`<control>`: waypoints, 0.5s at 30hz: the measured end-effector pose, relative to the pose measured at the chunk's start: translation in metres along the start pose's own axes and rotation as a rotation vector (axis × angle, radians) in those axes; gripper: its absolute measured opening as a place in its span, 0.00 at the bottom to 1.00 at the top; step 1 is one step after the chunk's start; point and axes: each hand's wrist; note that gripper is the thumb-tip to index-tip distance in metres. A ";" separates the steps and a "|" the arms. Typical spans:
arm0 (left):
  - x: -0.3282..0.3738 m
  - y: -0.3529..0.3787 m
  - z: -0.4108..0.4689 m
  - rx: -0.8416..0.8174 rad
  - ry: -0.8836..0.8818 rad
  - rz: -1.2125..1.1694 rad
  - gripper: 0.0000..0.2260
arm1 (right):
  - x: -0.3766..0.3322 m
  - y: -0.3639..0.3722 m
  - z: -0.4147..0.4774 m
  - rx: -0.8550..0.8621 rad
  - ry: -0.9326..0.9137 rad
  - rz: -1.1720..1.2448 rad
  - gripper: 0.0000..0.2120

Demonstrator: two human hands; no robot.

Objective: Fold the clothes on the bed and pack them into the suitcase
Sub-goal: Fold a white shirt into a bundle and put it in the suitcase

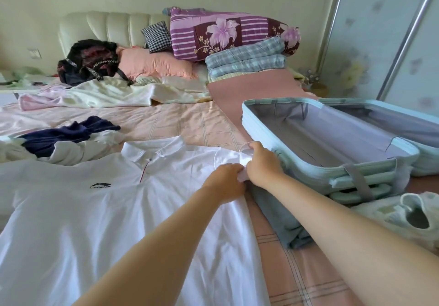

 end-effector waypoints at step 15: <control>-0.156 -0.102 -0.050 0.211 -0.707 -0.878 0.33 | -0.121 0.108 0.006 -0.464 -0.034 0.631 0.20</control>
Point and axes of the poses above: each hand's wrist, its own z-axis towards the middle knuckle, its own y-axis out of the palm, x = y × z, and after that the axes turned 9 degrees about z, right-handed
